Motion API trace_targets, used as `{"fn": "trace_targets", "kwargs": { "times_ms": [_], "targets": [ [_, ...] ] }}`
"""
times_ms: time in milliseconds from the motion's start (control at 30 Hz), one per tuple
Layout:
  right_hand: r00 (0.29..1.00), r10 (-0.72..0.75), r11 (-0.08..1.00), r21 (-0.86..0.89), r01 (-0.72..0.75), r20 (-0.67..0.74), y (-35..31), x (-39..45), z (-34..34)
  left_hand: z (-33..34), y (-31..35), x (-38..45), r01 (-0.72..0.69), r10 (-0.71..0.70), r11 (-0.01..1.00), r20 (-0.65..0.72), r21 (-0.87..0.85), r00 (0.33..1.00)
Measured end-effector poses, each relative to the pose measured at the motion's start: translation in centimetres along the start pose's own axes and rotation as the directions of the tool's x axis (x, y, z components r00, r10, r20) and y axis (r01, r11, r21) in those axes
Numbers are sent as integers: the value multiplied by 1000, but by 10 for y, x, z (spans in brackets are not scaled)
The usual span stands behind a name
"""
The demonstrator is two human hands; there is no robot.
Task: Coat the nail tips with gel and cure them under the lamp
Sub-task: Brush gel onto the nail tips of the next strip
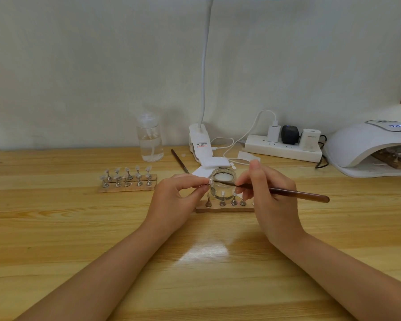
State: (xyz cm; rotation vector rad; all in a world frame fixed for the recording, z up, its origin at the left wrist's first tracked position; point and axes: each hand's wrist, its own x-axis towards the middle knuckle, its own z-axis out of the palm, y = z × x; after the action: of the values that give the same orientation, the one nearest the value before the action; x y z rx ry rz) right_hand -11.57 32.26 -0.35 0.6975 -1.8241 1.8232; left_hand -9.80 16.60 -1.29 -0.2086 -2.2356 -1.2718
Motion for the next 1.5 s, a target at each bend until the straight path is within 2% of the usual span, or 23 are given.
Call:
{"fn": "trace_targets", "kwargs": {
  "times_ms": [267, 600, 800, 1000, 1300, 1500],
  "targets": [
    [999, 8, 996, -85, -4, 52, 3, 0, 1, 1, 0, 1, -14, 14, 1000, -2, 3, 1000],
    [997, 56, 998, 16, -57, 58, -2, -2, 2, 1, -1, 1, -12, 12, 1000, -6, 7, 1000],
    [1000, 0, 1000, -17, 0, 6, 0, -1, 1, 1, -1, 1, -14, 14, 1000, 0, 4, 1000],
    [999, 10, 997, -76, -6, 53, 3, -1, 2, 1, -2, 0, -17, 16, 1000, 20, 8, 1000],
    [998, 38, 999, 0, -38, 59, 1, -3, 1, 1, -3, 1, -20, 20, 999, 13, 26, 1000],
    [999, -32, 999, -23, 32, 3, 3, -1, 0, 1, -2, 0, -32, 31, 999, 24, 42, 999]
  ]
}}
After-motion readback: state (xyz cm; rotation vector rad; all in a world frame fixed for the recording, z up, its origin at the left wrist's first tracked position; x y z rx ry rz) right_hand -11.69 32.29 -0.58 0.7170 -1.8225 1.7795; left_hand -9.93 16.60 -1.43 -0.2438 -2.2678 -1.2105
